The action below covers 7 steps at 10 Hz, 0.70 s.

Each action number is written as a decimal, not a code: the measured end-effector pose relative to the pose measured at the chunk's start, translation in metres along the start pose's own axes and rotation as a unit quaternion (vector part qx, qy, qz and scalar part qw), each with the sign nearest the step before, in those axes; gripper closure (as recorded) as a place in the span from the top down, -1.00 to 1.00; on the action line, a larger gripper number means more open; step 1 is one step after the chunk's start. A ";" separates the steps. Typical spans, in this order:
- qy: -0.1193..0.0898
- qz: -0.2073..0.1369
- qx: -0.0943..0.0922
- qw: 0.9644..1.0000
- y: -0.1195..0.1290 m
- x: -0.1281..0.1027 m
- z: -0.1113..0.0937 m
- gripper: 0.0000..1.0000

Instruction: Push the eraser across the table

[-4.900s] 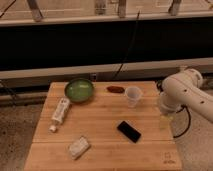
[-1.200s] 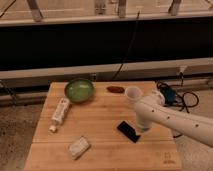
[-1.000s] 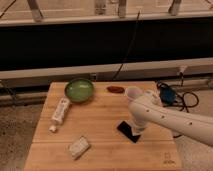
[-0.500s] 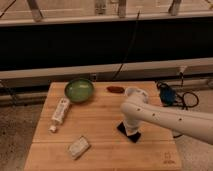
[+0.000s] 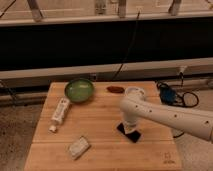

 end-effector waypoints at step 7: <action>-0.001 0.026 0.021 0.999 -0.005 0.024 -0.006 -0.99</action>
